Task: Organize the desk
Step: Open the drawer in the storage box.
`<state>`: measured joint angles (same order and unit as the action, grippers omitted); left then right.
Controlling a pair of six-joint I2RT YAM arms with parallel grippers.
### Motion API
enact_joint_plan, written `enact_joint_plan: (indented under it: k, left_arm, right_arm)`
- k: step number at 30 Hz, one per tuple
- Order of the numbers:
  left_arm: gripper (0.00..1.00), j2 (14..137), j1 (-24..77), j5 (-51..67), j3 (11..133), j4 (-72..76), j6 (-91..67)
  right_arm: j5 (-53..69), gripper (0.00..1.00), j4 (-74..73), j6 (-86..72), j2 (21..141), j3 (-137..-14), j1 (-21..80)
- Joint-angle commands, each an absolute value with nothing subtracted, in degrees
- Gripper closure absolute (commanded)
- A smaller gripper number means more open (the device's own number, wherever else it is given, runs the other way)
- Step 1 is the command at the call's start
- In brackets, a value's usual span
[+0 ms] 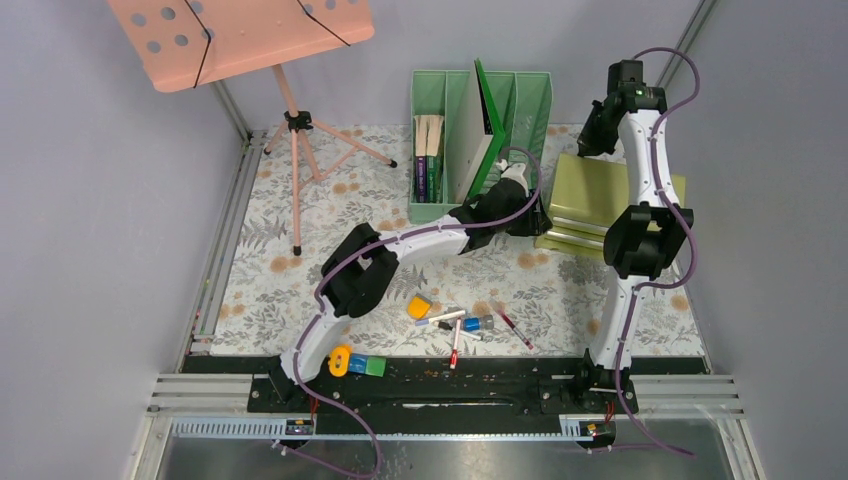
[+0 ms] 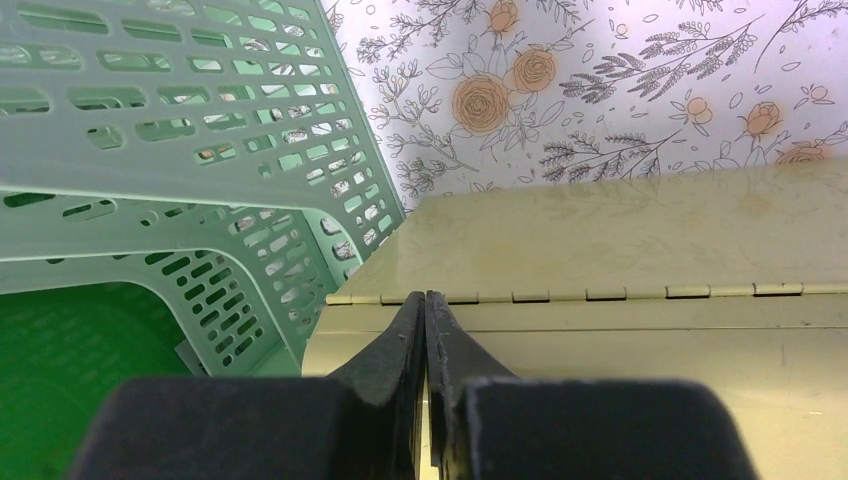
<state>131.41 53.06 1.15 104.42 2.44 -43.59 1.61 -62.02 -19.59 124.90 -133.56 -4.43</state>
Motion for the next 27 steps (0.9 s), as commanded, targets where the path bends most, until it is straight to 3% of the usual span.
enact_joint_plan:
  k: [1,16,27]
  left_arm:
    - [0.54,127.6,51.3,-4.0,105.2,6.1,-43.8]
    - [0.61,123.7,51.4,-8.1,100.3,6.9,-44.6]
    - [0.56,122.9,52.0,-4.5,97.6,11.1,-43.4]
  right_arm:
    - [3.8,1.00,-83.2,-15.9,122.6,-131.6,-2.7]
    - [4.2,1.00,-82.2,-14.8,112.6,-117.2,-1.1]
    - [2.3,1.00,-77.6,-14.7,110.4,-122.8,-0.9]
